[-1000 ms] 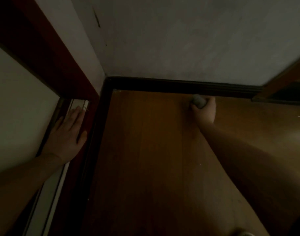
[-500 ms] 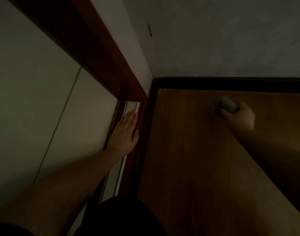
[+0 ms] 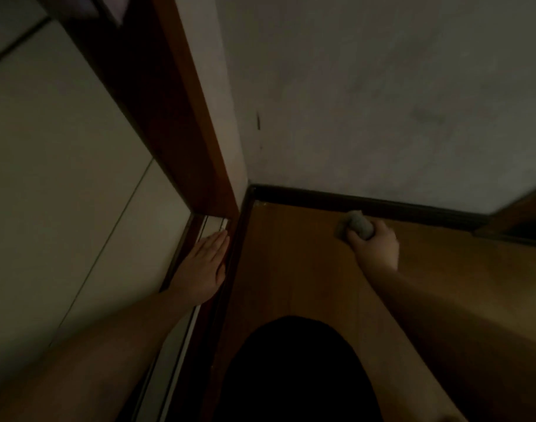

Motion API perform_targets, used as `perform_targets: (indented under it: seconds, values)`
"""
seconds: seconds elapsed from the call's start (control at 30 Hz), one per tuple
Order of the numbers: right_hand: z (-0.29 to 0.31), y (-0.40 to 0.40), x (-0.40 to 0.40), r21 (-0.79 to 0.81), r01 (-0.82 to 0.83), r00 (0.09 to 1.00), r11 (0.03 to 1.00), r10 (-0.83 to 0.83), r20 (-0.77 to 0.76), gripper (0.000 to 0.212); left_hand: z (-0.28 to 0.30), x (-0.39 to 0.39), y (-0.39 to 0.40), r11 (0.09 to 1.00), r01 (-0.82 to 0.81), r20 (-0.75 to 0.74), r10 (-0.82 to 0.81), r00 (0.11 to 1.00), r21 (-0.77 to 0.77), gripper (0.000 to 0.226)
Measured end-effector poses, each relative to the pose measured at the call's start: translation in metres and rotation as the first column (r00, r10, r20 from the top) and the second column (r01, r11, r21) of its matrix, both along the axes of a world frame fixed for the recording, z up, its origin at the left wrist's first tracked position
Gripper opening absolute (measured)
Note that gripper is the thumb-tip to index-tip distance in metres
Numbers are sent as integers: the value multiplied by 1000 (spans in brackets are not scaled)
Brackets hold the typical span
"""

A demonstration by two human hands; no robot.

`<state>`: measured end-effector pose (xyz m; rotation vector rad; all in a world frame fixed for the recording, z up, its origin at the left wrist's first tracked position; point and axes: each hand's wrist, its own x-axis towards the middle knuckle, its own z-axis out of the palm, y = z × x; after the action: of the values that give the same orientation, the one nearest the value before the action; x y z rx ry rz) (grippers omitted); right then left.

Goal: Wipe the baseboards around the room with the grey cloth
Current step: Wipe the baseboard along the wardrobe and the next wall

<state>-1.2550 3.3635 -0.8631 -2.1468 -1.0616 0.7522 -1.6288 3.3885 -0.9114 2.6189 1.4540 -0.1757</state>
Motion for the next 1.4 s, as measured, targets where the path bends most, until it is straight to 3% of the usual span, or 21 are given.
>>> perform_targets:
  seconds: [0.13, 0.33, 0.6, 0.93, 1.17, 1.4]
  values:
    - [-9, 4, -7, 17, -7, 1000, 1000, 7, -11, 34, 11, 20, 39, 954, 295, -70, -291, 954, 58, 63]
    - [-54, 12, -20, 74, 38, 999, 997, -35, -42, 46, 1, 24, 69, 957, 290, -26, -290, 957, -4, 65]
    - [-87, 88, -84, 140, 28, 996, 990, -15, -92, 38, -13, 20, 73, 947, 319, 89, -316, 945, -26, 61]
    - [-96, 163, -151, 205, -116, 987, 972, 137, -90, 29, -17, 17, 76, 957, 290, 137, -287, 948, -3, 60]
    - [-102, 176, -128, 128, 48, 989, 991, -29, -147, 39, -21, 12, 77, 966, 257, 138, -250, 958, -39, 61]
    - [-111, 146, -40, 104, 187, 979, 977, -177, -104, 34, -15, 13, 81, 962, 272, 87, -270, 959, -12, 62]
